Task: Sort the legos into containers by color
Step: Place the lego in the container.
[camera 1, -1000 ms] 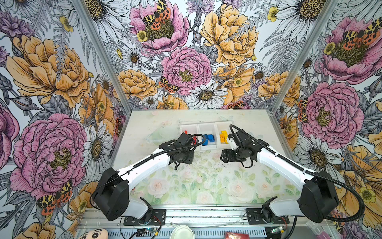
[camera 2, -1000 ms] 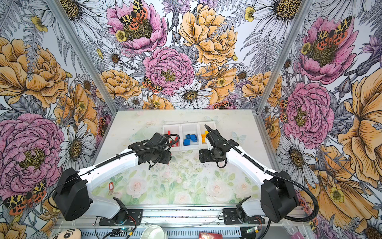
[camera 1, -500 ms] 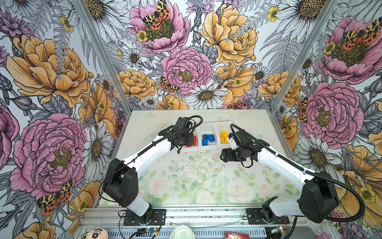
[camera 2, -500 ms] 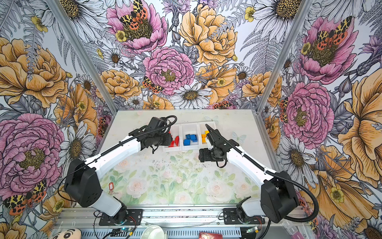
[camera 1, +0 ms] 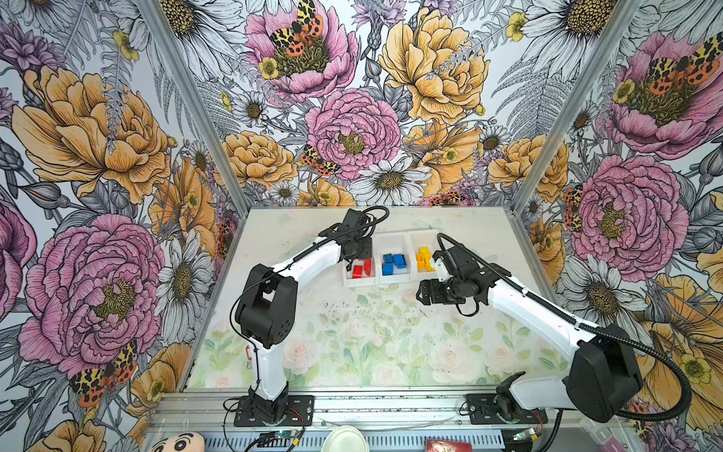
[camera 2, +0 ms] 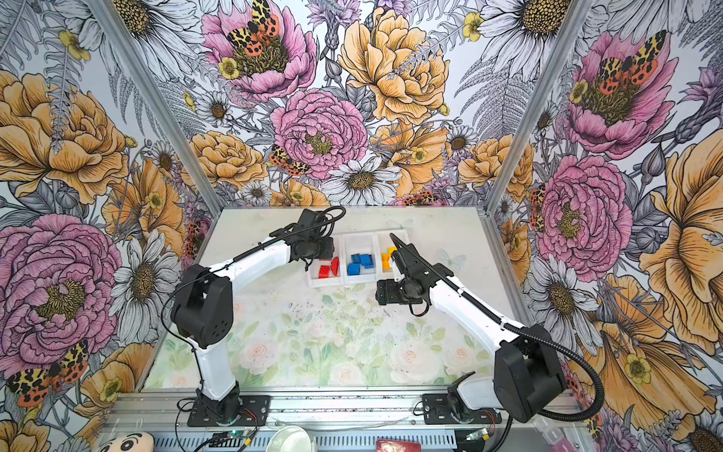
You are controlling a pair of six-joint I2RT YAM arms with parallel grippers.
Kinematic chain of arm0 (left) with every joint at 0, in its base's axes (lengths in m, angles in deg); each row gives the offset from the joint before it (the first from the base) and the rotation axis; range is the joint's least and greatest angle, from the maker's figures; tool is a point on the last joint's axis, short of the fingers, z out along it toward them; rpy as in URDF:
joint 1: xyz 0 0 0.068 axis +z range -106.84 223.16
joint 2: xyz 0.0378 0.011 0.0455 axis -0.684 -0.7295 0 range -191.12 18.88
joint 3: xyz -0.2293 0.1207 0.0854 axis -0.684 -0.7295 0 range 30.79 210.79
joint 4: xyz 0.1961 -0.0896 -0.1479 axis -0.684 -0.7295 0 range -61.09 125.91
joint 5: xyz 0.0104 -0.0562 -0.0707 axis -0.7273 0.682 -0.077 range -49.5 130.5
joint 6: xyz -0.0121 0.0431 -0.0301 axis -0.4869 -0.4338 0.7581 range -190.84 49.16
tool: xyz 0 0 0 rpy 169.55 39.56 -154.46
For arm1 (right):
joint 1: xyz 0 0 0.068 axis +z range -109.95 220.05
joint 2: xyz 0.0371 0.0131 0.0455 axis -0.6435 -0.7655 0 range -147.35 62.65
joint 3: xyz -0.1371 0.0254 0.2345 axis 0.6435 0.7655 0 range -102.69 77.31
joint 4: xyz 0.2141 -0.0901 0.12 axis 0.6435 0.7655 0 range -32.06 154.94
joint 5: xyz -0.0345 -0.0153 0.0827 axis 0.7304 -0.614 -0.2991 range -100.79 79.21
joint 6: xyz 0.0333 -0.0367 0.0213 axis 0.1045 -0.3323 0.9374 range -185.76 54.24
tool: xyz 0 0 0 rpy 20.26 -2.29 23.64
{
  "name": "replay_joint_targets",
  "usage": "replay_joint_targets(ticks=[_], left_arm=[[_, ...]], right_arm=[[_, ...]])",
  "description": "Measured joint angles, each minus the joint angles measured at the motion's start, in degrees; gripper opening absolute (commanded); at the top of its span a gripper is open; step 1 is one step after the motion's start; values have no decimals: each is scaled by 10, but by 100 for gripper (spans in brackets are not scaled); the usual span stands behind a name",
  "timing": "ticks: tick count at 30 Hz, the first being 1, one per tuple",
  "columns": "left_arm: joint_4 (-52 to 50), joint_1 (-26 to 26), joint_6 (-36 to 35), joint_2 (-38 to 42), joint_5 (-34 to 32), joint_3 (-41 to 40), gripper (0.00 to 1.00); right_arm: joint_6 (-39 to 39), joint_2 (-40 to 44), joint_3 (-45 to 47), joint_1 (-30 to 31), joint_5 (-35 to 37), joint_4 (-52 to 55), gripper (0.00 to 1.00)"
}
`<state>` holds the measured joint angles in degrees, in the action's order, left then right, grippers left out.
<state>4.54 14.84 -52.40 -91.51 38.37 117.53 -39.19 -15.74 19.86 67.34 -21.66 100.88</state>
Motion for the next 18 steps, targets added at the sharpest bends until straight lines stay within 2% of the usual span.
replay_joint_targets(ticks=[4, 8, 18], left_arm=[[2, 3, -9, -30, 0, 16, 26], [4, 7, -13, -45, -6, 25, 31], [4, 9, -21, -48, -21, 25, 50]], right_arm=[[0, 0, 0, 0, 0, 0, 86], [0, 0, 0, -2, -3, -2, 87], [0, -1, 0, -7, -9, -2, 87]])
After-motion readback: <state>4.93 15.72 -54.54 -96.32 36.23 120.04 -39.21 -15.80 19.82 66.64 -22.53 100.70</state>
